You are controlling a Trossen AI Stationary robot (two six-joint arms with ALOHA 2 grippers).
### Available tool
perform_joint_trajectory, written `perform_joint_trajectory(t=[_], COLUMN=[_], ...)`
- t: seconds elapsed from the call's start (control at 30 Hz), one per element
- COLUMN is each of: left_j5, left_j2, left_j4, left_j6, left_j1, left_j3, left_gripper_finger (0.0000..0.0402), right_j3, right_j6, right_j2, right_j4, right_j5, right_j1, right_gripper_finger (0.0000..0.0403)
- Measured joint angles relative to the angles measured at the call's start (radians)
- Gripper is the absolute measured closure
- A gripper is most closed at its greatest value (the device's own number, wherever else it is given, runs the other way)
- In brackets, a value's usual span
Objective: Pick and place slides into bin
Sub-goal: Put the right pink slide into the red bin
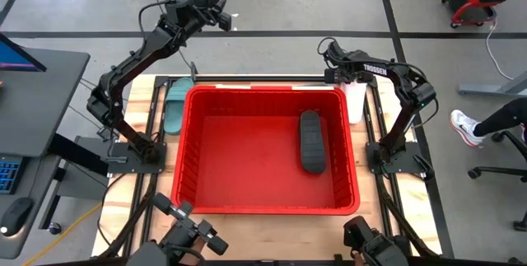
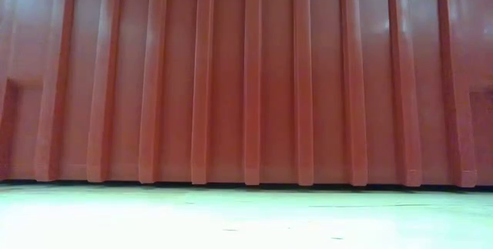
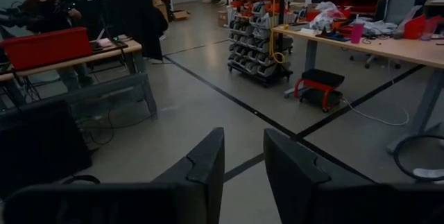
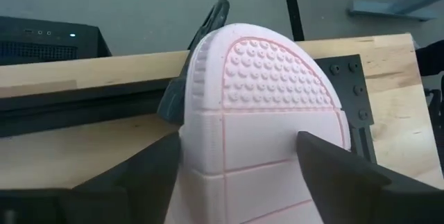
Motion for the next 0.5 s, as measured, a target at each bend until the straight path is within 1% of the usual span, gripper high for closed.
perform_joint_trajectory(t=[0.17,0.37,0.5], left_j5=[0.0,0.001,0.002], left_j2=[0.0,-0.001,-0.001], left_j4=[0.0,0.0,0.0], left_j6=[0.001,0.009,0.009], left_j1=[-0.017,-0.032,-0.039], left_j3=[0.0,0.0,0.0], left_gripper_finger=[0.0294,0.0294,0.0294], right_j3=[0.01,0.013,0.037], right_j6=[0.025,-0.018,-0.025], right_j2=[0.0,0.0,0.0], right_j4=[-0.004,-0.024,-0.073], right_j5=[0.0,-0.03,-0.06], right_j1=[-0.001,0.0,0.0], right_gripper_finger=[0.0172,0.0256,0.0295])
